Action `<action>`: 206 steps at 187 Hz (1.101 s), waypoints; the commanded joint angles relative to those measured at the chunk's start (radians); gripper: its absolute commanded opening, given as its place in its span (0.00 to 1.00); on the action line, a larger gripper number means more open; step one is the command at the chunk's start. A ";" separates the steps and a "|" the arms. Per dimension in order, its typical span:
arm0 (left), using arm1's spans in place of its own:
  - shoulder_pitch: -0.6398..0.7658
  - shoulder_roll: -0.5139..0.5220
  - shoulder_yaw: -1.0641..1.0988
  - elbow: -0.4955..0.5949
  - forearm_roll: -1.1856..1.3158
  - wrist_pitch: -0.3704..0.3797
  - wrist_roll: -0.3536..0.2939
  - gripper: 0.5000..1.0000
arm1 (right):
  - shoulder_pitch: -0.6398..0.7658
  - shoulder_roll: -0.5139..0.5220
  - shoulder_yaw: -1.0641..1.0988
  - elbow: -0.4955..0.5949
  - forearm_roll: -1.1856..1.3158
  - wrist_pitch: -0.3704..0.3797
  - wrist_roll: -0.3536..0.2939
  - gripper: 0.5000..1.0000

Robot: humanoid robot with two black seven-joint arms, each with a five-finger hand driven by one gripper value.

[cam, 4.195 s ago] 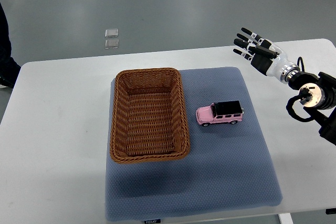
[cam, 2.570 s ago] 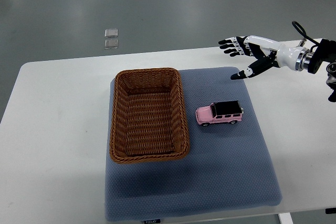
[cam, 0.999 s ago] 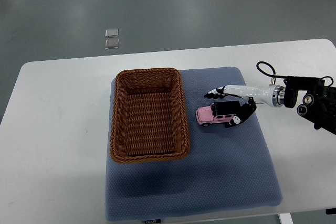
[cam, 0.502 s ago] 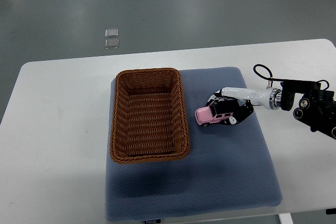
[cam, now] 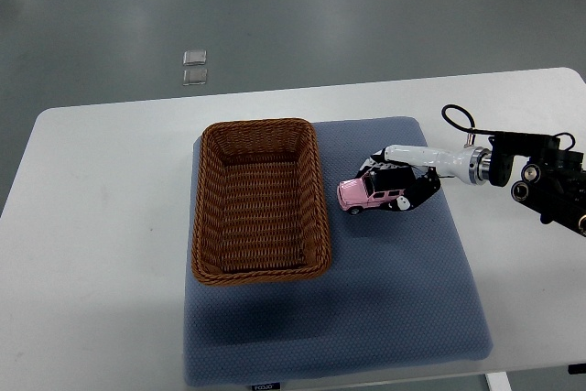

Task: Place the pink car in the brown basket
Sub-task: 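Lift the pink car with the right hand and carry it over the basket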

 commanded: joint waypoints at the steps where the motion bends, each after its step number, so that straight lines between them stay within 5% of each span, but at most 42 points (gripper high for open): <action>1: 0.000 0.000 0.000 0.000 0.000 0.000 0.000 1.00 | 0.002 -0.005 0.006 0.002 0.004 -0.002 0.049 0.00; 26: 0.000 0.000 0.000 0.000 0.000 0.000 0.000 1.00 | 0.002 -0.007 0.009 0.001 0.010 -0.003 0.116 0.00; 149: 0.000 0.000 0.000 0.000 0.000 0.000 0.000 1.00 | 0.090 0.004 0.104 -0.009 0.093 0.012 0.115 0.00; 206: 0.000 0.000 0.000 0.000 0.000 0.000 0.000 1.00 | 0.229 0.203 -0.022 -0.090 0.087 0.018 0.107 0.00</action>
